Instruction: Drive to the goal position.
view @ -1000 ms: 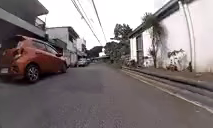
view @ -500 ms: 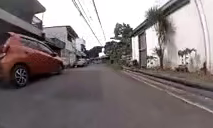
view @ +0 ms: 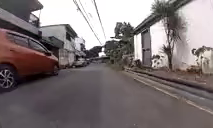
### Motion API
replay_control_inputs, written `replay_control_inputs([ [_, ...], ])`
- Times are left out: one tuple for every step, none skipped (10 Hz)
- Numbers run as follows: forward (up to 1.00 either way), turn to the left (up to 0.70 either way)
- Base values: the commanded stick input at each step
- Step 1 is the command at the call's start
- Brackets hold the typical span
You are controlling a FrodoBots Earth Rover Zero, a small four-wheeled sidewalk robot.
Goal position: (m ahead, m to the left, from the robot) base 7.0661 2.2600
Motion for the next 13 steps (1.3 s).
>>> replay_control_inputs([
  [1.00,0.00],
  [1.00,0.00],
  [1.00,0.00],
  [1.00,0.00],
  [1.00,0.00],
  [1.00,0.00],
  [1.00,0.00],
  [1.00,0.00],
  [1.00,0.00],
  [1.00,0.00],
  [1.00,0.00],
  [1.00,0.00],
  [1.00,0.00],
])
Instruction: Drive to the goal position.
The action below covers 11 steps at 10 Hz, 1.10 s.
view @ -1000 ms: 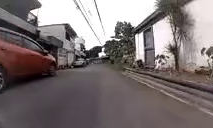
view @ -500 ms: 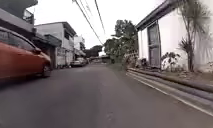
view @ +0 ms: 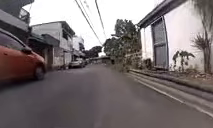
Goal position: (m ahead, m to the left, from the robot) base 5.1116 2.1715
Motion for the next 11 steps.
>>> replay_control_inputs([
  [1.00,0.00],
  [1.00,0.00],
  [1.00,0.00],
  [1.00,0.00],
  [1.00,0.00],
  [1.00,0.00],
  [1.00,0.00],
  [1.00,0.00],
  [1.00,0.00],
  [1.00,0.00],
  [1.00,0.00],
])
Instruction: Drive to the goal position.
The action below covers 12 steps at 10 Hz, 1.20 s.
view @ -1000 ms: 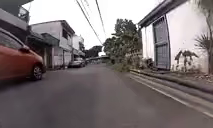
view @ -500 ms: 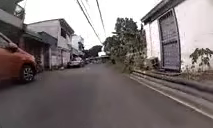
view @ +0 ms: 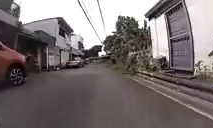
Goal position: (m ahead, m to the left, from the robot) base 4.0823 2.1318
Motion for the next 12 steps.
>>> replay_control_inputs([
  [1.00,0.00],
  [1.00,0.00],
  [1.00,0.00],
  [1.00,0.00],
  [1.00,0.00],
  [1.00,0.00],
  [1.00,0.00],
  [1.00,0.00],
  [1.00,0.00],
  [1.00,0.00],
  [1.00,0.00],
  [1.00,0.00],
])
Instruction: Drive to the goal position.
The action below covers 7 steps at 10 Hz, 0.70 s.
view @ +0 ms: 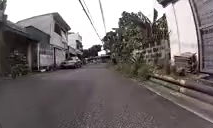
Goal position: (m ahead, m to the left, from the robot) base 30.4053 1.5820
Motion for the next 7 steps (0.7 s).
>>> replay_control_inputs([
  [1.00,0.00],
  [1.00,0.00],
  [1.00,0.00],
  [1.00,0.00],
  [1.00,0.00],
  [1.00,0.00],
  [1.00,0.00],
])
